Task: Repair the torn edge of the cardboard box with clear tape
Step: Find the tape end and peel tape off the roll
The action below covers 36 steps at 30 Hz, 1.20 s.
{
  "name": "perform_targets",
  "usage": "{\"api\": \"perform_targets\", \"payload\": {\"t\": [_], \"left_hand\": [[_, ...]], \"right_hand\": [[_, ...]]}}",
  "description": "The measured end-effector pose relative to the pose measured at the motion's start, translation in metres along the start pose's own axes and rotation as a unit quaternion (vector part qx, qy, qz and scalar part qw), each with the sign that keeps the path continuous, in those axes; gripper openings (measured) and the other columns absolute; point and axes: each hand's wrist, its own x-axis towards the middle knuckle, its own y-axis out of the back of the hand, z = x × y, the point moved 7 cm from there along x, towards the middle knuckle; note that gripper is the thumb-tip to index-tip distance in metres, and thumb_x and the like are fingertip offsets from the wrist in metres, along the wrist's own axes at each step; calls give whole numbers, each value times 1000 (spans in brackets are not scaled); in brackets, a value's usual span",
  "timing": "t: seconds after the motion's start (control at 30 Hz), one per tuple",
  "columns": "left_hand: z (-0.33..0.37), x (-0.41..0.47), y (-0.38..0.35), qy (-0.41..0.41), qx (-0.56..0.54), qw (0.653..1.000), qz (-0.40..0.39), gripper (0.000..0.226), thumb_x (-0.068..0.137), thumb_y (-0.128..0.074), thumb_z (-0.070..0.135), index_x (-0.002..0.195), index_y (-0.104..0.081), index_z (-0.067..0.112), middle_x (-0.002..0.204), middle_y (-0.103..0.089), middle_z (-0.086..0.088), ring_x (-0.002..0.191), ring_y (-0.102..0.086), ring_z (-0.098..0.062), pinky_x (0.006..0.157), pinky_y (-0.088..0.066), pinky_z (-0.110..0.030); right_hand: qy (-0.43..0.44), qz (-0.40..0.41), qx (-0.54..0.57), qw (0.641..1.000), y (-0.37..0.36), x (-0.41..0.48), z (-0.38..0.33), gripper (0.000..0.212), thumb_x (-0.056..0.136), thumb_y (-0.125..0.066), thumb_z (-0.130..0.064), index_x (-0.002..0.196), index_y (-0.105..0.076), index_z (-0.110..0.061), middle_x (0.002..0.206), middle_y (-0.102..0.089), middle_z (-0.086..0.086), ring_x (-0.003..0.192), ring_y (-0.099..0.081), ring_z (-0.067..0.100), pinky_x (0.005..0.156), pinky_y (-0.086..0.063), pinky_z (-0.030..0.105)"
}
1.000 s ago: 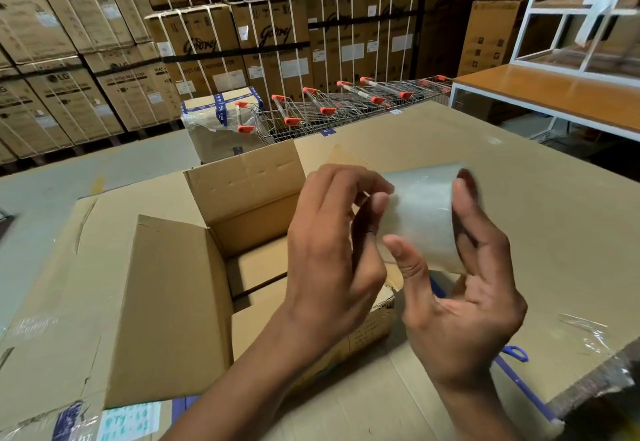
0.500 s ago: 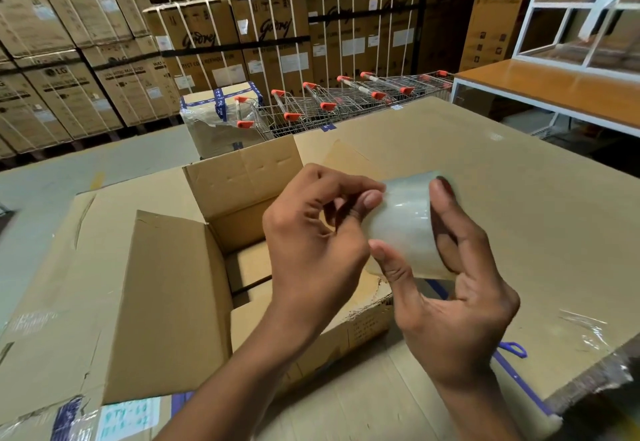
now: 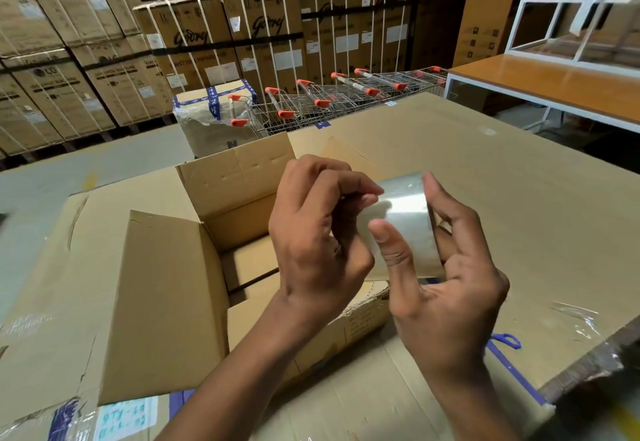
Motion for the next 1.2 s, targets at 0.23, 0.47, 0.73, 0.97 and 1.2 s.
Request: {"api": "perform_targets", "payload": {"t": [0.23,0.47,0.73,0.97,1.2], "left_hand": [[-22,-1,-10,110,-26,988,-104,8,96,-64,9,97,-72,8,109,-69,-2,102,-58,-14,82,-51,-35],[-35,-3,-12,299,-164,926,-164,23,79,-89,19,99,-79,17,97,-79,4,91,-74,-17,79,-61,-47],[-46,-5,-8,342,-225,910,-65,19,79,-83,-8,78,-78,11,76,-78,-3,68,-70,-12,63,-55,-25],[-30,-11,-14,208,-127,967,-79,10,79,-80,-4,83,-75,4,81,-73,-3,73,-67,-16,65,-51,-24],[-7,-14,-10,43,-2,998,-53,18,76,-75,-16,83,-74,0,79,-72,-5,71,-56,-21,59,-45,-40]], "right_hand": [[-26,-23,-50,998,4,11,4,66,86,-73,-53,136,-63,-12,127,-66,-17,112,-66,-8,85,-58,18],[-23,-26,-75,997,8,11,12,65,85,-75,-43,139,-61,-9,138,-66,5,122,-66,6,97,-54,17],[-28,-139,-51,989,1,14,22,90,78,-70,-73,154,-37,-38,114,-76,0,105,-73,7,82,-60,24],[50,-122,-100,986,7,20,14,89,81,-59,-79,146,-49,-18,75,-73,-9,61,-67,-1,52,-54,20],[55,-100,-140,984,10,21,7,71,96,-43,-71,136,-65,-17,77,-62,-18,39,-34,-3,45,-29,12]]}}
